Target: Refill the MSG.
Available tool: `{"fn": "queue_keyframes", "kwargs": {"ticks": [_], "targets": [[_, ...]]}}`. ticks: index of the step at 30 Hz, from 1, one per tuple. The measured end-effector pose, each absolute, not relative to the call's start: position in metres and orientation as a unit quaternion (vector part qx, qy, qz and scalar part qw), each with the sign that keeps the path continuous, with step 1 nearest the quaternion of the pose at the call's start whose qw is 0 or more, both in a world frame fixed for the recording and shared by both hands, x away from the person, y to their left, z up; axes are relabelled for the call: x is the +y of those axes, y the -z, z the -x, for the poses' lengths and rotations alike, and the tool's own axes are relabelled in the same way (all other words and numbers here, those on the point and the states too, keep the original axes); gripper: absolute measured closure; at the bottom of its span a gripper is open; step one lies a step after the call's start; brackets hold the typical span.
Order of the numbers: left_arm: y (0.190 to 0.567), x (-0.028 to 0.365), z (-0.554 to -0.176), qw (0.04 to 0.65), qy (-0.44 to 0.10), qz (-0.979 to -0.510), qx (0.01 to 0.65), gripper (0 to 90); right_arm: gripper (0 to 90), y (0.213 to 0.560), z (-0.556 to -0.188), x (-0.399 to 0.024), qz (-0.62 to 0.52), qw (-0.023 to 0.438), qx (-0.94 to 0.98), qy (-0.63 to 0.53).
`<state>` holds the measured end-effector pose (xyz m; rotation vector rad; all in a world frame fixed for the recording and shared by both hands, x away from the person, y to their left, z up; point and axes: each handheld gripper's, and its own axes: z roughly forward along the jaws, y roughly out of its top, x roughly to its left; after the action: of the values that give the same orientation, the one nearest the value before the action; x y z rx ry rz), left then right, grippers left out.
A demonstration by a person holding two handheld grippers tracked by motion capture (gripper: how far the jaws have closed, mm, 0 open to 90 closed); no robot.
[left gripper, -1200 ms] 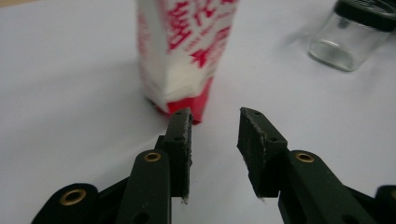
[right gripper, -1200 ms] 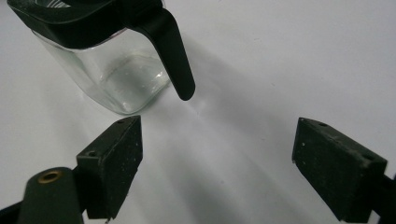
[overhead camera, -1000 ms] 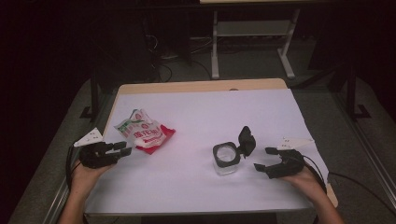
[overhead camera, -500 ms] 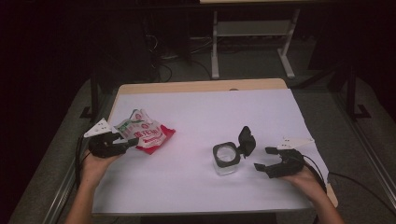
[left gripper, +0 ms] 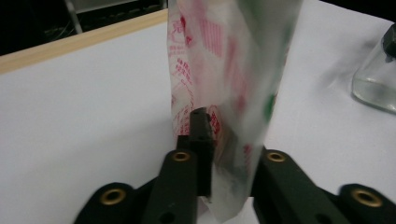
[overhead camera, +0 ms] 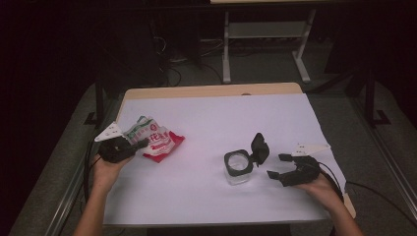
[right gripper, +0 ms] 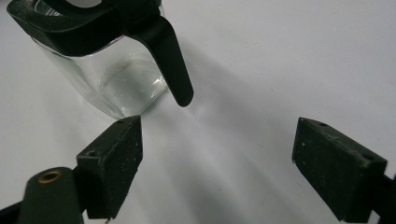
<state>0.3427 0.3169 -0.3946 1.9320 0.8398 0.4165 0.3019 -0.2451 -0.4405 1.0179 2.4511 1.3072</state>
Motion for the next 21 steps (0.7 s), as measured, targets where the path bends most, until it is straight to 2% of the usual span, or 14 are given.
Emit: {"fn": "queue_keyframes", "kwargs": {"ticks": [9, 21], "targets": [[0.394, 0.313, -0.342, 0.479, -0.176, -0.786, 0.348, 89.6, 15.6, 0.441, -0.302, -0.244, -0.345, 0.088, 0.827, -0.435], [0.385, 0.302, -0.338, 0.502, -0.151, -0.784, 0.332, 90.0, 15.6, 0.441, -0.301, -0.244, -0.347, 0.087, 0.827, -0.434]]}}
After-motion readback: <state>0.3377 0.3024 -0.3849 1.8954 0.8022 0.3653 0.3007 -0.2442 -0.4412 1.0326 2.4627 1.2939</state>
